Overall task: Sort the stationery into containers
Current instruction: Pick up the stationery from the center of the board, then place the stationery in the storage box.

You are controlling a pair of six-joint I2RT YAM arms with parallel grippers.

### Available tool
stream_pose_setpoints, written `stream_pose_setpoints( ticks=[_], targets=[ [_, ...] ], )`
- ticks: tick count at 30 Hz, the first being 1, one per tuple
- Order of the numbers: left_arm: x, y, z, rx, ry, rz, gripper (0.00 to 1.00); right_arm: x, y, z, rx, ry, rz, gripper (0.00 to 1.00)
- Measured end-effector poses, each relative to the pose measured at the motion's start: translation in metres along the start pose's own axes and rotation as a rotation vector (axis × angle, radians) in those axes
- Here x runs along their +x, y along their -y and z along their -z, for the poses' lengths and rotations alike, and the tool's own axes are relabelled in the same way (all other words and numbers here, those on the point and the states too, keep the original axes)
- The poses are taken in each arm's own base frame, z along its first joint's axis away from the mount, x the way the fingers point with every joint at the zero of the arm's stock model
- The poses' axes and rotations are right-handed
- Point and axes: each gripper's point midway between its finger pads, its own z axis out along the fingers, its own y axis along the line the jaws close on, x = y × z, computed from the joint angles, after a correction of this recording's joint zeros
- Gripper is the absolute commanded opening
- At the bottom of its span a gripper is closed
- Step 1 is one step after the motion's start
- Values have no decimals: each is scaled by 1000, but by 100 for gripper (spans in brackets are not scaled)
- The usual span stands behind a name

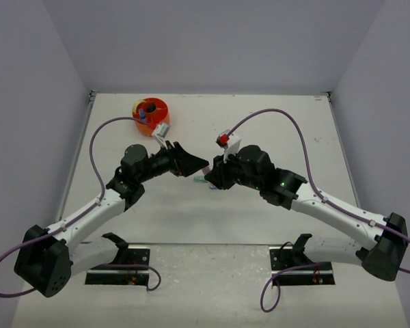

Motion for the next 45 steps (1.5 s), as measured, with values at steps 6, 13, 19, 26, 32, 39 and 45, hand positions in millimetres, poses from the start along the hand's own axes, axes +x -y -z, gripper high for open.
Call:
stream_pose_setpoints(
  ticks=[6, 13, 19, 26, 32, 39, 45],
  targets=[
    [11, 3, -14, 26, -32, 21, 36, -9, -3, 9, -5, 35, -9, 0],
    [10, 17, -26, 55, -48, 13, 0, -10, 6, 10, 43, 46, -13, 97],
    [-42, -7, -40, -178, 62, -179, 0, -8, 20, 17, 119, 71, -36, 99],
    [-144, -96, -49, -658, 240, -576, 0, 3, 51, 46, 257, 144, -67, 99],
    [-164, -188, -43, -876, 120, -841, 0, 11, 56, 62, 262, 178, -81, 99],
    [-211, -253, -7, -955, 119, -926, 0, 40, 58, 63, 235, 139, -103, 99],
    [-210, -264, -19, -889, 86, -985, 0, 52, 58, 62, 221, 114, -106, 99]
  ],
)
